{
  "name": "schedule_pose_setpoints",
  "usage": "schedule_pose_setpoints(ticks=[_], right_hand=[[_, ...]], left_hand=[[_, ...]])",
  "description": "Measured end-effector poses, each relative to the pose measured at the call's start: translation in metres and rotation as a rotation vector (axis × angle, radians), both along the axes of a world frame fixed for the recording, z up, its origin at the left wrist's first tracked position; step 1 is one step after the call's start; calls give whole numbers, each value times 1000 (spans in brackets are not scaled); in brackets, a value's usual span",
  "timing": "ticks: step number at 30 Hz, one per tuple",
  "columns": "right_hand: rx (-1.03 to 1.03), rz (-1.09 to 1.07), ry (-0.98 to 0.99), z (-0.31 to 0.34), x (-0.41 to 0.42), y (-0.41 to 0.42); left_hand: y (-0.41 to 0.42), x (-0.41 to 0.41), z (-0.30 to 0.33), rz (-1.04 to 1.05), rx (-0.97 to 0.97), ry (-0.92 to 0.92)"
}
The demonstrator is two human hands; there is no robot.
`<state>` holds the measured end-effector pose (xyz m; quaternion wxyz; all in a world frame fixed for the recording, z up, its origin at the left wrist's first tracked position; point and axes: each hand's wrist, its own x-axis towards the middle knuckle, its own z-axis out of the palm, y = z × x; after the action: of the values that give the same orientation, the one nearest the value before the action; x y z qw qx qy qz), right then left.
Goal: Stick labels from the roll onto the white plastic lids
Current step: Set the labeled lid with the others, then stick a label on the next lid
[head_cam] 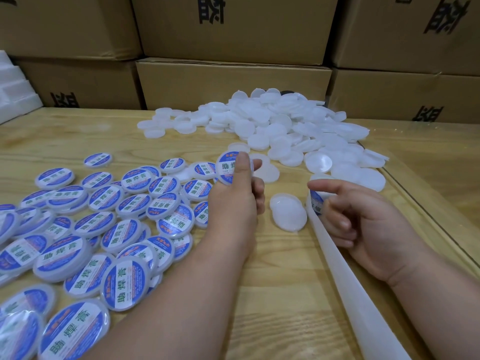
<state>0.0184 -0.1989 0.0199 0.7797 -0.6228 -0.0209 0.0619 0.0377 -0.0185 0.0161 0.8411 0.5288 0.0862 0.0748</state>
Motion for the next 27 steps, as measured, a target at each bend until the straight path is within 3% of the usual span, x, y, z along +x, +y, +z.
schedule_pose_setpoints(ticks=[9,14,16,23,25,27], right_hand=[[-199,-203,-111,-4,0,2],[-348,-248,-139,-4,-3,4],[-408,-255,-158,-4,-5,6],[-500,-313,-191,-5,-5,9],[-509,-343,-173,-6,-4,8],[-523,-372,-163,-8,-3,7]], left_hand=[[9,7,3,67,-484,52],[10,8,1,64,-501,70],[6,8,0,72,-348,21],[-18,-9,-10,-43,636,-244],[-20,-11,-14,-77,1035,-248],[-20,-11,-15,-116,1248,-206]])
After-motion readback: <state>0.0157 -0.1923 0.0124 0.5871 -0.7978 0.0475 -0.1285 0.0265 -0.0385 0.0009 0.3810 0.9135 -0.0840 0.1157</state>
